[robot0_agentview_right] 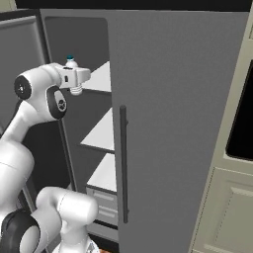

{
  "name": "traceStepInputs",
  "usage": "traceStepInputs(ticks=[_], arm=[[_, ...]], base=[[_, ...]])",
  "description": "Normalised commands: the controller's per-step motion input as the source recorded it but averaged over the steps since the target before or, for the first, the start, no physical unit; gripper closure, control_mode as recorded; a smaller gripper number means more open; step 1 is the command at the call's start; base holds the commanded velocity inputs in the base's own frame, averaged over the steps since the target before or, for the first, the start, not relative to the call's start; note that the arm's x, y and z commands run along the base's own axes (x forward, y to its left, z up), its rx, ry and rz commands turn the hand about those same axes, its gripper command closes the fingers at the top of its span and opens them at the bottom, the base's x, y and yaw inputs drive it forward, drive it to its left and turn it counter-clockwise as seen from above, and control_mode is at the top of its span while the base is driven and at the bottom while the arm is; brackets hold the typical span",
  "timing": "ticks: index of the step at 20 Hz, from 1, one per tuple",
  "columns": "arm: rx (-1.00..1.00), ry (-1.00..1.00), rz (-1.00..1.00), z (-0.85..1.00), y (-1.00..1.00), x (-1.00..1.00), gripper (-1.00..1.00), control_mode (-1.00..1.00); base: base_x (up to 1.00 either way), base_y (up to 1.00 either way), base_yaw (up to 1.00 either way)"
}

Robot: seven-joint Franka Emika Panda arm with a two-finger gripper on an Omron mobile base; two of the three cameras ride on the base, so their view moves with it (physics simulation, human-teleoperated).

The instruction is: Take the bottled waters from the counter and place them in the freezer to freeze. Close the freezer door after placing the bottles.

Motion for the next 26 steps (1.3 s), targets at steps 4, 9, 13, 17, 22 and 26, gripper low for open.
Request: traceStepInputs(ticks=[4, 9, 13, 17, 22, 26], arm=[[0.0, 0.0, 0.0, 0.0, -0.09, 0.18, 1.0, -1.0], [0.0, 0.01, 0.0, 0.0, 0.0, 0.21, 1.0, -1.0], [0.0, 0.0, 0.0, 0.0, 0.0, 0.29, 1.0, -1.0], [0.0, 0.0, 0.0, 0.0, 0.0, 0.39, 1.0, -1.0], [0.0, 0.0, 0.0, 0.0, 0.0, 0.43, 1.0, -1.0], [0.0, 0.0, 0.0, -0.01, 0.0, 0.45, 1.0, -1.0]], base=[[0.0, 0.0, 0.0], [0.0, 0.0, 0.0], [0.0, 0.0, 0.0], [0.0, 0.0, 0.0], [0.0, 0.0, 0.0], [0.0, 0.0, 0.0]])
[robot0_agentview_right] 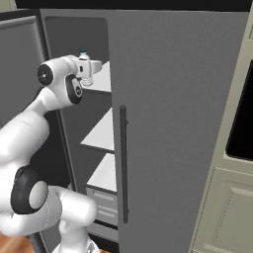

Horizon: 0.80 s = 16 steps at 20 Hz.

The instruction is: Take the bottled waters from the counter and place them in the freezer to freeze. Close the freezer door after placing the bottles.

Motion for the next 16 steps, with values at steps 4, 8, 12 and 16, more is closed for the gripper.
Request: traceStepInputs(ticks=[4, 8, 12, 16], arm=[[0.0, 0.0, 0.0, 0.0, 0.0, 0.48, 1.0, -1.0], [0.0, 0.0, 0.0, 0.0, 0.0, 0.51, 1.0, -1.0], [0.0, 0.0, 0.0, 0.0, 0.0, 0.46, 1.0, -1.0], [0.0, 0.02, 0.0, -0.08, 0.0, 0.34, 1.0, -1.0]], base=[[0.0, 0.0, 0.0], [0.0, 0.0, 0.0], [0.0, 0.0, 0.0], [0.0, 0.0, 0.0]])
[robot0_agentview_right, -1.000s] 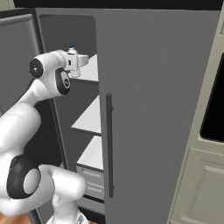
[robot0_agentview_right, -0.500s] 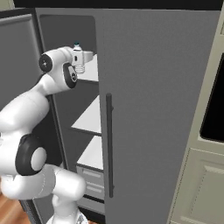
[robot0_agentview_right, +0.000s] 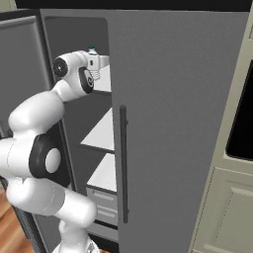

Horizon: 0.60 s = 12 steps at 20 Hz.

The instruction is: Take the bottled waters from the counter and place them in the freezer to freeze. Close the freezer door after placing the bottles.

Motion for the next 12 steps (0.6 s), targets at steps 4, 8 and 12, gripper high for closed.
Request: traceStepInputs(ticks=[4, 8, 12], arm=[[0.0, 0.02, 0.0, -0.14, 0.0, 0.19, 1.0, -1.0], [0.0, 0.0, 0.0, -0.19, 0.0, 0.07, 1.0, -1.0], [0.0, 0.0, 0.0, -0.2, 0.0, 0.01, 1.0, -1.0]], base=[[0.0, 0.0, 0.0], [0.0, 0.0, 0.0], [0.0, 0.0, 0.0]])
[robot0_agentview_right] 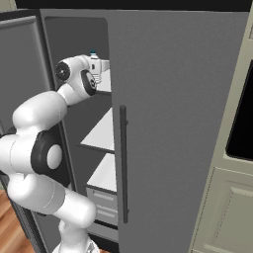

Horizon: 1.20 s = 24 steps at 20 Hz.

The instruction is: Take the bottled waters from the counter and place them in the freezer to freeze. Close the freezer door after placing the bottles.

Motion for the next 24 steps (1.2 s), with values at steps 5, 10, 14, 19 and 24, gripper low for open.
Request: traceStepInputs(ticks=[5, 10, 14, 19, 24], arm=[[0.0, 0.0, 0.0, -0.16, 0.0, 0.01, 1.0, -1.0], [0.0, 0.0, 0.0, -0.13, 0.0, 0.03, 1.0, -1.0], [0.0, 0.0, 0.0, -0.16, 0.0, 0.15, 1.0, -1.0], [0.0, 0.0, 0.0, -0.12, 0.0, 0.17, 1.0, -1.0], [0.0, 0.0, 0.0, -0.08, 0.0, 0.2, 1.0, -1.0]], base=[[0.0, 0.0, 0.0], [0.0, 0.0, 0.0], [0.0, 0.0, 0.0], [0.0, 0.0, 0.0], [0.0, 0.0, 0.0]])
